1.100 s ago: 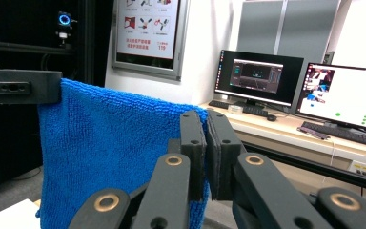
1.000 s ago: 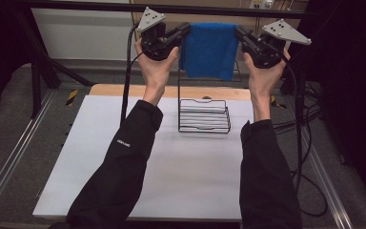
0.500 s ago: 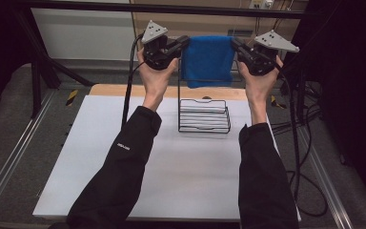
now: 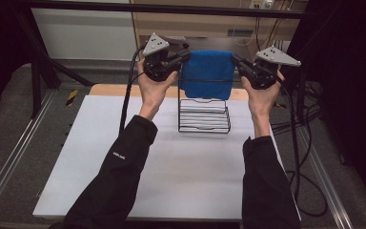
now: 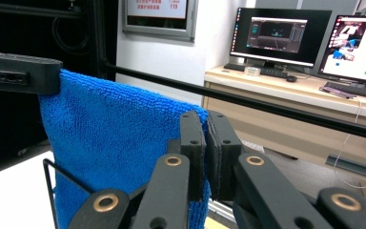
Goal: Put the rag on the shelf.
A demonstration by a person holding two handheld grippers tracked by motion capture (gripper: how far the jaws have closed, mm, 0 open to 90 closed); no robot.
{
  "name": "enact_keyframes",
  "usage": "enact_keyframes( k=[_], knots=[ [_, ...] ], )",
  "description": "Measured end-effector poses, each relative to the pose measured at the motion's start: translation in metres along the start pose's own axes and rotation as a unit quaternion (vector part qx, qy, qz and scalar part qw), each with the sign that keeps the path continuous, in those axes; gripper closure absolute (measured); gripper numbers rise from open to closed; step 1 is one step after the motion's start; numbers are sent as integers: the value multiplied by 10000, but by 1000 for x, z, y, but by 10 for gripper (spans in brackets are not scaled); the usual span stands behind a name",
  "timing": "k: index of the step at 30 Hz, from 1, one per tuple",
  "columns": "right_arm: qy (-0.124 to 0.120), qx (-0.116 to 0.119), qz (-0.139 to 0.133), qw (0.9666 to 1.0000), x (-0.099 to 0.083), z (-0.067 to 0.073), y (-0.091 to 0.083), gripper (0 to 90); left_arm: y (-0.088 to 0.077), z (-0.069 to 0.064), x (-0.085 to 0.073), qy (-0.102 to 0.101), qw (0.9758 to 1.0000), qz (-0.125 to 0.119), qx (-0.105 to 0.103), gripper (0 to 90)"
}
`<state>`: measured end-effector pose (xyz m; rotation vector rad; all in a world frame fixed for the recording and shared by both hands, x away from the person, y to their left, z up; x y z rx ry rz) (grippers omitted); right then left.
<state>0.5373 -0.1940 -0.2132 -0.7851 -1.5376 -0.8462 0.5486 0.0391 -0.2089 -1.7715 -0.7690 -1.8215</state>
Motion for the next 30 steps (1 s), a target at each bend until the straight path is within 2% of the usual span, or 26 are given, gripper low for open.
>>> enact_keyframes(
  k=[6,13,18,24,30],
  knots=[
    [-55,71,88,9999,-3,3,-4,867,-3,0,-8,-35,10000,57,-39,856],
    [-120,174,170,9996,-3,8,-11,866,-7,-1,-10,-47,9998,134,-102,855],
    [-119,229,262,9993,-7,10,-17,864,-11,-6,-12,-9,9995,263,-170,853],
    [-95,210,310,9993,-9,10,-24,863,-13,-13,-15,-19,9992,291,-269,852],
    [-98,267,416,9987,-12,11,-29,860,-14,-15,-21,-17,9988,416,-247,846]
  ],
)
Point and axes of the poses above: each handheld gripper's, and its own axes: y roughly forward along the jaws, x roughly out of its top, z roughly to its left, the point moved 5 cm from there along y, roughly forward along the jaws, and after that the axes turned 9 degrees about -z, right-handed, at the moved point
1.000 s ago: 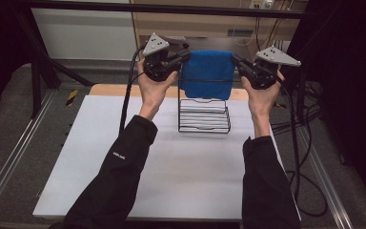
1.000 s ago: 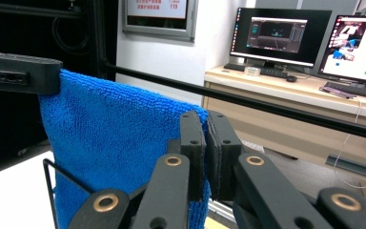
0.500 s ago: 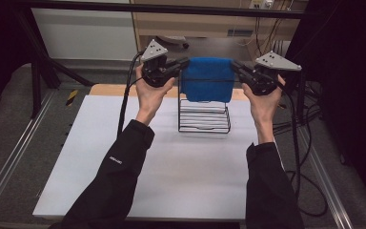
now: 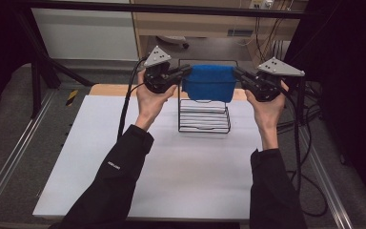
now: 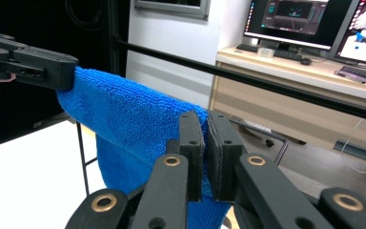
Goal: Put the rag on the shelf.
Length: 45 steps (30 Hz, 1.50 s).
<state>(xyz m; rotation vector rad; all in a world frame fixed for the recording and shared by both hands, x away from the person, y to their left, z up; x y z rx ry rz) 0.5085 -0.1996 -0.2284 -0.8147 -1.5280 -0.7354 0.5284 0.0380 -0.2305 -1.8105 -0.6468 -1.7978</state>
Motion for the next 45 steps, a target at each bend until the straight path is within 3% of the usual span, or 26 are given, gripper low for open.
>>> enact_keyframes(
  k=[20,25,33,35,40,45],
  knots=[
    [-33,286,491,9984,-22,5,-4,859,-7,-7,-23,130,9984,519,-172,814],
    [-57,305,504,9982,-25,5,-4,859,-11,-9,-15,147,9988,433,-181,761],
    [-147,336,541,9979,-26,7,-4,859,-15,-7,10,-100,9996,198,-158,743],
    [-146,337,544,9978,-27,7,-4,858,-12,-6,9,-162,9993,310,-162,778],
    [-147,357,550,9977,-29,7,-4,854,-4,-8,-9,-100,9965,804,-201,880],
    [-152,393,569,9975,-31,8,-5,847,0,-9,-23,-66,9939,1063,-272,898]
  ],
)
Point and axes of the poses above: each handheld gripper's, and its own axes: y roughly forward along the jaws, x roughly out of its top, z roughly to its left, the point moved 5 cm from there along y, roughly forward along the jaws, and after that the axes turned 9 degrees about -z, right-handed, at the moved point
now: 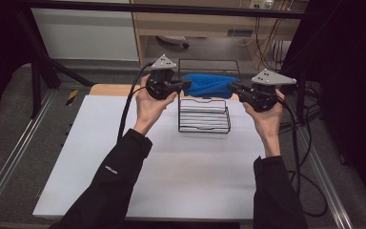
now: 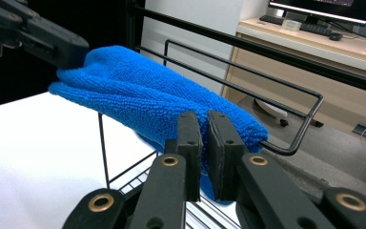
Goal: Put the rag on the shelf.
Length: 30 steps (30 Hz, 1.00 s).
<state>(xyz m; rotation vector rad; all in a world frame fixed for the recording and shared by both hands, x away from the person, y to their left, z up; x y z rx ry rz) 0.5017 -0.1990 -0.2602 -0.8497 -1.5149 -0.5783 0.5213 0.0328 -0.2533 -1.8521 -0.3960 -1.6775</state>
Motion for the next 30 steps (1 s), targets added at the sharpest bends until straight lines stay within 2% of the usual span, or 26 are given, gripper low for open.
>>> enact_keyframes(
  k=[2,13,16,18,21,23,27,30],
  knots=[
    [-7,5,1,10000,-1,0,0,841,2,-1,-3,76,9999,64,18,899],
    [24,83,76,9999,-2,2,-3,772,7,3,-14,96,9998,196,31,899],
    [97,97,-46,9999,2,2,-6,713,8,3,-15,133,9997,205,57,899],
    [201,147,-148,9996,6,4,-8,706,9,3,-16,159,9996,221,77,899],
    [201,196,-188,9994,11,7,-6,702,10,3,-18,187,9995,242,100,899],
    [243,246,-180,9992,13,11,-3,735,11,4,-20,192,9994,258,110,899],
    [440,235,101,9987,3,14,5,876,13,4,-23,172,9995,258,111,899],
    [555,186,311,9978,-10,12,9,900,14,3,-26,216,9994,249,98,899]
  ],
)
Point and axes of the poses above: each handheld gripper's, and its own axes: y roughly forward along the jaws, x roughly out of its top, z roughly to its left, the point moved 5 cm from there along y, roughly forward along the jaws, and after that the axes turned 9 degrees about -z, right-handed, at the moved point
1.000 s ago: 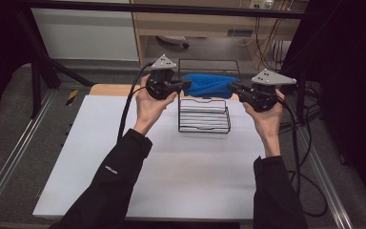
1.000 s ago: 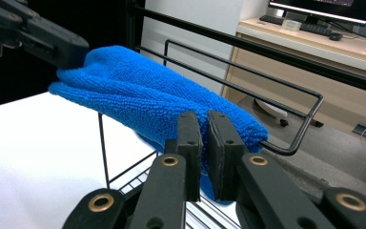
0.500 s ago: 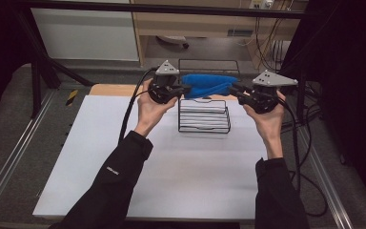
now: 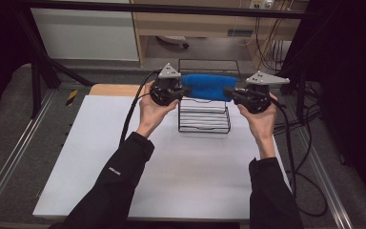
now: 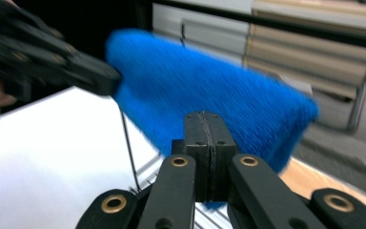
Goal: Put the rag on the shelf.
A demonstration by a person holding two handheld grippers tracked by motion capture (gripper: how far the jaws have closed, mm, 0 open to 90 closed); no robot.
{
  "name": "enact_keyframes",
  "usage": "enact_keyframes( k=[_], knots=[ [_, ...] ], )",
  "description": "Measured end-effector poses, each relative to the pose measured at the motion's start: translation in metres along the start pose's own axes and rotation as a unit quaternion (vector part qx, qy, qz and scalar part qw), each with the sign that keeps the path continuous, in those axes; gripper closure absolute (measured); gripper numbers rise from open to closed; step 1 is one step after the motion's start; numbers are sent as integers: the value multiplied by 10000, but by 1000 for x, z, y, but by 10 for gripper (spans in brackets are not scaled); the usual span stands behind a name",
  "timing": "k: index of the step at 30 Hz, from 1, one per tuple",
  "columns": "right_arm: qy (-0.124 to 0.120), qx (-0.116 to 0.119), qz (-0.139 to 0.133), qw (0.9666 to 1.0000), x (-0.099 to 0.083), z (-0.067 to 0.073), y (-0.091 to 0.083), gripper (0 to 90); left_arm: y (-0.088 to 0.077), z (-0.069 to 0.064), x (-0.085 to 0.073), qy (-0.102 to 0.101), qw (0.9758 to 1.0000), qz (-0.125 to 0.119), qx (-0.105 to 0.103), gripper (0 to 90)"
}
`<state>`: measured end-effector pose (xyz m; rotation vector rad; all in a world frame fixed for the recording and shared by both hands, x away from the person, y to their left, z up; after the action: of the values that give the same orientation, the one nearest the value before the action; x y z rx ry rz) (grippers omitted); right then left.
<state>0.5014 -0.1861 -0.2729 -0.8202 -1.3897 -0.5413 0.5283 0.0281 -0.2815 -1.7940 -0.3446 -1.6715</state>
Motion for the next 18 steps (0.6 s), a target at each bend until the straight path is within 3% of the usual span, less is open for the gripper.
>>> enact_keyframes(
  k=[3,10,18],
  knots=[
    [33,-143,119,9998,-11,-6,1,900,1,1,-3,-9,10000,16,21,899],
    [67,-325,93,9994,-21,-17,0,900,3,2,-6,-16,10000,-13,42,899],
    [-9,-292,-18,9996,-16,-13,-6,848,-3,1,-5,-15,10000,-31,53,863]
  ],
)
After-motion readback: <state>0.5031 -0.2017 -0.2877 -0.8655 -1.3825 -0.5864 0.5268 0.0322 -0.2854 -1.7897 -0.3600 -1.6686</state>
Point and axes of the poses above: each handheld gripper's, and its own axes: y roughly forward along the jaws, x roughly out of its top, z roughly to its left, the point moved 5 cm from there along y, roughly forward along the jaws, and after that the axes turned 9 degrees about -z, right-handed, at the moved point
